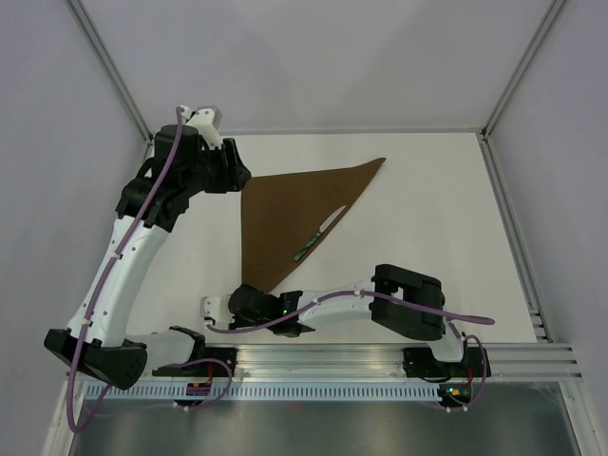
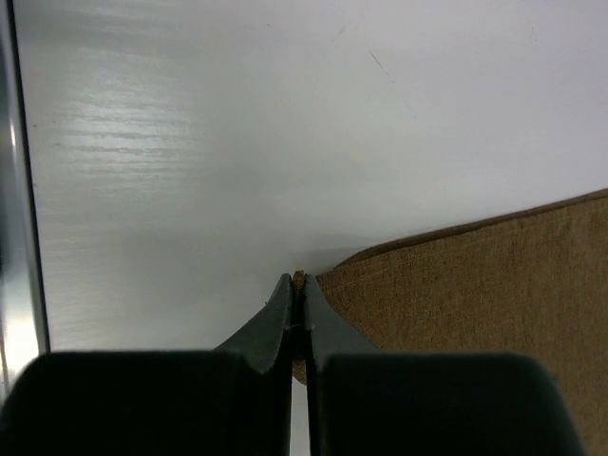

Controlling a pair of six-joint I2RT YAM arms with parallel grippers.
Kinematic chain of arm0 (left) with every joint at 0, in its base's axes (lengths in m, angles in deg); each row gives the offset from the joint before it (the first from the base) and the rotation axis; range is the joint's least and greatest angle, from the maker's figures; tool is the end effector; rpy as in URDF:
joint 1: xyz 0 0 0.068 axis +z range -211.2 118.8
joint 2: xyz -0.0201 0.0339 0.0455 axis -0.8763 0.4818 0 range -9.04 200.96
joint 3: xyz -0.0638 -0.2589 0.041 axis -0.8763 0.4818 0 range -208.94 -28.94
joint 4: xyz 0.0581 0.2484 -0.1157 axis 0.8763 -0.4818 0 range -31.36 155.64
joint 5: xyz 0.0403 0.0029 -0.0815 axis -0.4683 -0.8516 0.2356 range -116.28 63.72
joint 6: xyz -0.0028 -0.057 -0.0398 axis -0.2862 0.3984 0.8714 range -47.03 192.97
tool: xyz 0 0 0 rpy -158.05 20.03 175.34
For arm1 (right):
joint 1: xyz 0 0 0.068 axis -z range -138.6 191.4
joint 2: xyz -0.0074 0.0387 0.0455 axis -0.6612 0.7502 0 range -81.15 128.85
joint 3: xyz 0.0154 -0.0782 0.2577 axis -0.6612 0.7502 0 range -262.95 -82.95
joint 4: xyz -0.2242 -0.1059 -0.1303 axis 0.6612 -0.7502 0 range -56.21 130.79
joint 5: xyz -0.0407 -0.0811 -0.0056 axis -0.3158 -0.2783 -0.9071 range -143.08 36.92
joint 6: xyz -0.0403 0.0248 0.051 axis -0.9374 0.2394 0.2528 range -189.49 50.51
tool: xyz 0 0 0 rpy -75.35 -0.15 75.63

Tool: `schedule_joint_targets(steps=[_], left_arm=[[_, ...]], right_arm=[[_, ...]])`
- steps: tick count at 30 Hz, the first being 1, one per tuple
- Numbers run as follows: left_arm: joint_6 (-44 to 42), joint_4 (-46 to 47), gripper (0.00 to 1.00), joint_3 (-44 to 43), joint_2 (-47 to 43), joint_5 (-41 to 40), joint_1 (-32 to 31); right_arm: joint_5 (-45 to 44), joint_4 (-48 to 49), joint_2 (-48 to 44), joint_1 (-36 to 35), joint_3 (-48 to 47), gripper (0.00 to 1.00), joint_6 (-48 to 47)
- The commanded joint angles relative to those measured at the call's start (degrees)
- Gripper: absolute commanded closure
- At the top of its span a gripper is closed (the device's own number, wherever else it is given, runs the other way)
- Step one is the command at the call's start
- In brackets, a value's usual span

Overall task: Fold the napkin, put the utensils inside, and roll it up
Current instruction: Fold the napkin

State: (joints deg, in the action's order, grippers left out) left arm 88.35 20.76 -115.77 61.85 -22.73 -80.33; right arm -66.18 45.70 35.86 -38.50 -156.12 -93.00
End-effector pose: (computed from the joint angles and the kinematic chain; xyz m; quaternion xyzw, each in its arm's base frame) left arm 0.2701 -0.0974 0.4273 0.0439 0.8600 -0.1760 0.4770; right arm 0.0955 0.4619 0.1247 -0.6730 0.5942 0.1115 0.4261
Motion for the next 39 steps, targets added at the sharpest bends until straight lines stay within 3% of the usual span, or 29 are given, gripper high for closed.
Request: schedule_joint_targets(steps=[1,11,26,39], left_arm=[[1.3,-2.0,0.41,-2.2,-0.1,0.4,0.5],[2.5,-0.9,0.43,-4.2,0.3,-0.7,0.6],[4.3,2.7,0.44,-7.5,3.8,1.9,0.6],[5.5,6.5,0.44,-5.2,7.3,6.6,0.6]], right_arm=[[1.9,-2.0,-1.4,-0.4,-3.4,1.0,3.6],[5.5,-6.6,-5.9,5.9,-5.1,1.0,9.5],[11.3,-12.0,-9.0,26.2,-7.4,1.0,15.3],[12.0,-9.3,-9.9,40.5,-4.7,1.0,13.9]])
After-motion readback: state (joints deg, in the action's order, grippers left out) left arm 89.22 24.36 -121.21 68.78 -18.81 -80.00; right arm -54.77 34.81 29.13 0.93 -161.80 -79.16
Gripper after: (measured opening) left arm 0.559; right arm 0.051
